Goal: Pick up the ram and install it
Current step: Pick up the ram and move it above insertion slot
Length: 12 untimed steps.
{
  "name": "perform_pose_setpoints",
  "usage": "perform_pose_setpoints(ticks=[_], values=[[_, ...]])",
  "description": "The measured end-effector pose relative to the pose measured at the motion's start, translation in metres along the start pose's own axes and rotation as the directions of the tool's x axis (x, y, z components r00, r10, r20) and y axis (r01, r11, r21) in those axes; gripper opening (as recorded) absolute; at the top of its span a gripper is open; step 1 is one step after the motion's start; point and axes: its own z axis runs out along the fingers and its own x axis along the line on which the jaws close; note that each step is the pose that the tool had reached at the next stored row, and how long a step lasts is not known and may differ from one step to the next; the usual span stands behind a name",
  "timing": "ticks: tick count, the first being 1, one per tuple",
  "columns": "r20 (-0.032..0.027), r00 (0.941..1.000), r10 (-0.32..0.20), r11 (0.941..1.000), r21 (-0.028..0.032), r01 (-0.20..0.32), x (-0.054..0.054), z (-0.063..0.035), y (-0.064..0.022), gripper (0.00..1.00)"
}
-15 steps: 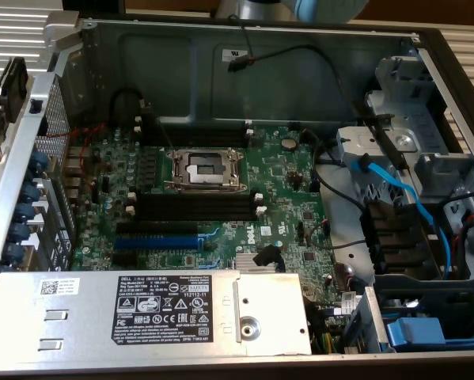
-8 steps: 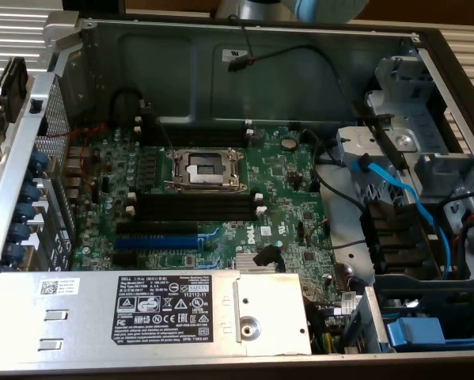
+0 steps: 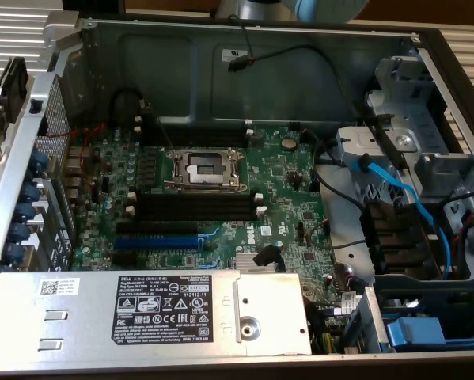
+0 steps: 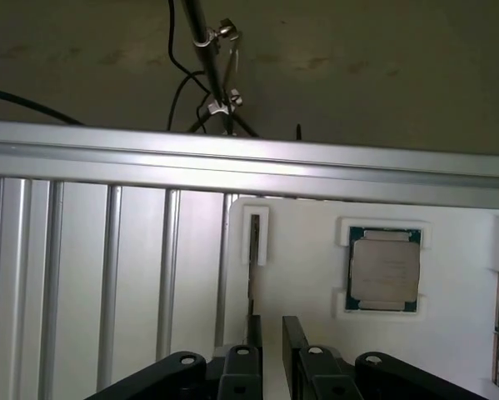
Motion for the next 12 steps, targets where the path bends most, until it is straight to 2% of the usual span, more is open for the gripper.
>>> perform_pose_setpoints(ticks=[6,12], values=[[-0.0073,1.0,0.0,1.0,-0.0006,0.0,0.0041,0.0022,0.0003,0.24],[-0.0105,0.9999,0.0,1.0,-0.0004,0.0,0.0077,0.009,-0.0002,0.24]])
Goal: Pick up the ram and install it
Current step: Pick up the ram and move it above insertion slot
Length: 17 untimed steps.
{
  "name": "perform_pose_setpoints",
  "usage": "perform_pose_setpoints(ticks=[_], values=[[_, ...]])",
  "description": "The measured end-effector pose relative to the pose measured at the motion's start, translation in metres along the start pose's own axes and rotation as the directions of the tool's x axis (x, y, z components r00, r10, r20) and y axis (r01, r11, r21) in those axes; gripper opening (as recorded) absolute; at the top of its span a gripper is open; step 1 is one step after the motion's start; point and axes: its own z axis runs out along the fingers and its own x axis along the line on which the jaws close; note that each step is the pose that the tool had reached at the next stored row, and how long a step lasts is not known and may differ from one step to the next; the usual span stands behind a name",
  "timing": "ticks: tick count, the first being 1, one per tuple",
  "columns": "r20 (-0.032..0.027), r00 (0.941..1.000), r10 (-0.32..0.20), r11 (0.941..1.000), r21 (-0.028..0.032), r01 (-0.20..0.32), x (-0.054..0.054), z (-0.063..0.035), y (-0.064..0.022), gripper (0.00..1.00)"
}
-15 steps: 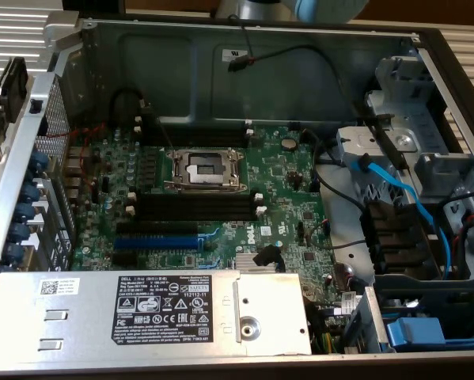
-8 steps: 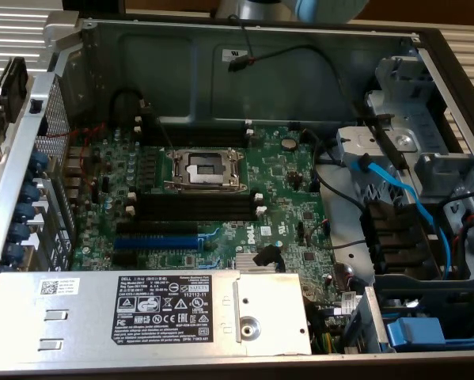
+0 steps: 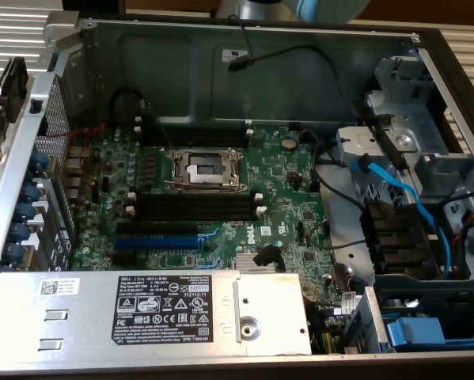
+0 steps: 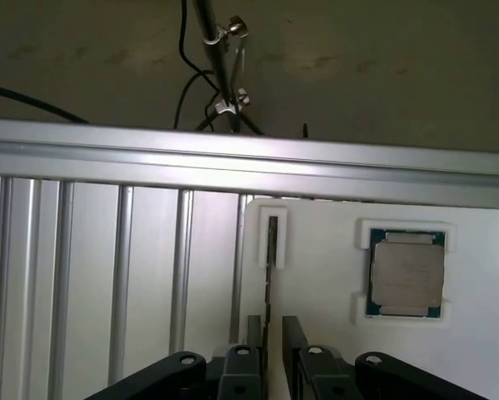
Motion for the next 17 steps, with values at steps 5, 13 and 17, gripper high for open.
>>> perform_pose_setpoints(ticks=[5,13,17], values=[[-0.0066,1.0,0.0,1.0,-0.0004,0.0,0.0,0.0063,-0.0019,0.24],[-0.0135,0.9999,0.0,1.0,-0.0008,0.0,0.001,0.0151,-0.0043,0.24],[-0.0155,0.9999,0.0,1.0,-0.0009,0.0,0.001,0.0201,-0.0044,0.24]])
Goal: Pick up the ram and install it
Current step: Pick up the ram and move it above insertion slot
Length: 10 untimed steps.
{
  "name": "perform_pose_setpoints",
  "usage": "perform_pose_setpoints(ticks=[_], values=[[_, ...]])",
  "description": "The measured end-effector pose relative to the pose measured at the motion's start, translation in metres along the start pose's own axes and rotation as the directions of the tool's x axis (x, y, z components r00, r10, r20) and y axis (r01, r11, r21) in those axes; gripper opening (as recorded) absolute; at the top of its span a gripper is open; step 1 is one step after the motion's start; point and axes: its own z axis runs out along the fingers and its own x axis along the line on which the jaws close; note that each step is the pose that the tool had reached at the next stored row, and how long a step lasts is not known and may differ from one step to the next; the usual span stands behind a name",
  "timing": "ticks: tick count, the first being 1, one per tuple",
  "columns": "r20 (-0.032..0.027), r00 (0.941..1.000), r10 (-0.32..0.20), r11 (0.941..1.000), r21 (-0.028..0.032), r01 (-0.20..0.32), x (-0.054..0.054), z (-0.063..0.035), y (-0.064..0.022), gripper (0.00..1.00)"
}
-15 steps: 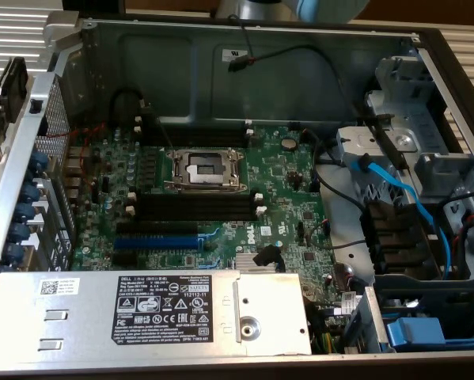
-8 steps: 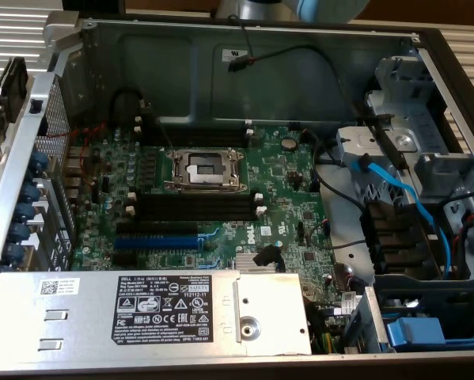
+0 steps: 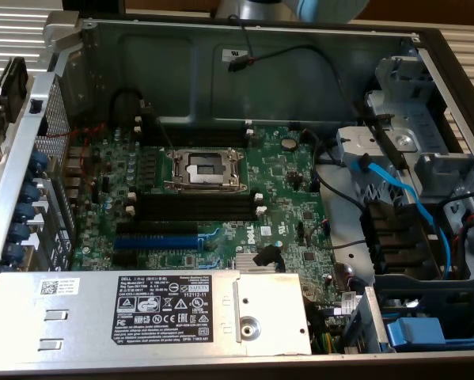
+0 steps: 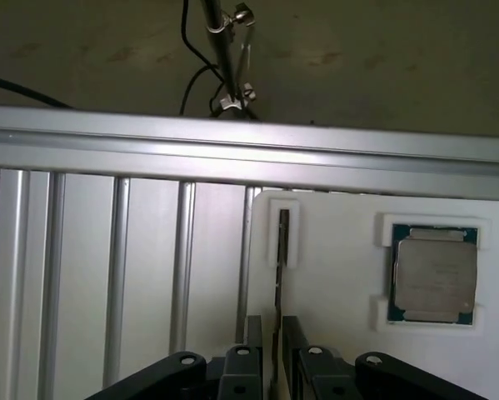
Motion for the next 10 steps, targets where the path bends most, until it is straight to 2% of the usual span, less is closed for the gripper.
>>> perform_pose_setpoints(ticks=[3,10], values=[[-0.0024,1.0,0.0,1.0,-0.0002,0.0,-0.0001,0.0027,-0.0006,0.24],[-0.0031,1.0,0.0,1.0,0.0,0.0,-0.0012,0.0049,-0.0013,0.24]])
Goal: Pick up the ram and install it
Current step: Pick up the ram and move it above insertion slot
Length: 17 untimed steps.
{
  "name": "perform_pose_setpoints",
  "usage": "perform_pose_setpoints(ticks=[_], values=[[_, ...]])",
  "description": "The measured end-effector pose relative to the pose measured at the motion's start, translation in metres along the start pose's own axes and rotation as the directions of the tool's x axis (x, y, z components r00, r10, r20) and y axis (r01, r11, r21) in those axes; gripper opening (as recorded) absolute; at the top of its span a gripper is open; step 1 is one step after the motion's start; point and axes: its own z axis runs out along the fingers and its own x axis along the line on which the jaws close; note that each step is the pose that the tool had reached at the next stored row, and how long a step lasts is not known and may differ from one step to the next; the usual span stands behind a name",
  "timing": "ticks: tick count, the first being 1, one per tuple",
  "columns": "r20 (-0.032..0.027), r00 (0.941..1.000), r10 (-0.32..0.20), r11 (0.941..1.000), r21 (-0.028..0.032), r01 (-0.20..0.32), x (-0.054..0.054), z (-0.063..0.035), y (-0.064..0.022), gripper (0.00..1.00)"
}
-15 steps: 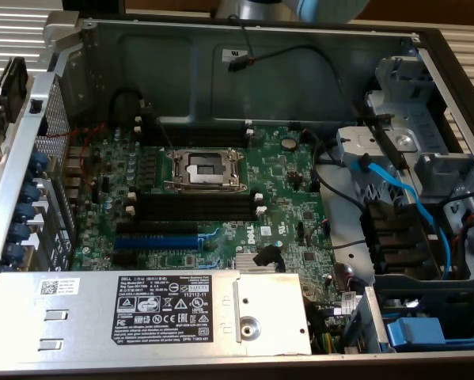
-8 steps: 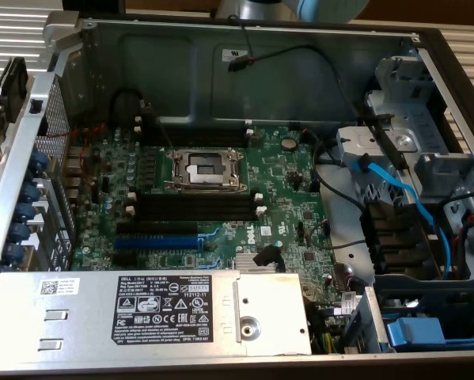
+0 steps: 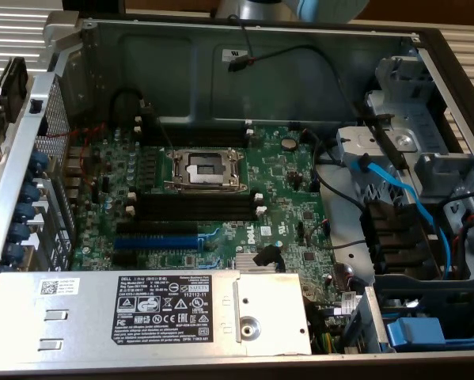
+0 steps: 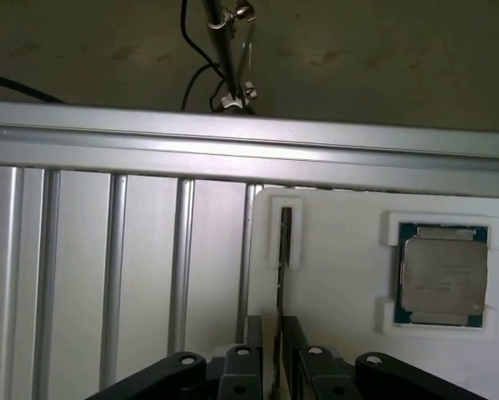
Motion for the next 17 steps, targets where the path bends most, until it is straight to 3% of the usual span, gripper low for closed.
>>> perform_pose_setpoints(ticks=[17], values=[[-0.0001,1.0,0.0,1.0,-0.0002,0.0,-0.0013,0.0005,-0.0001,0.24]])
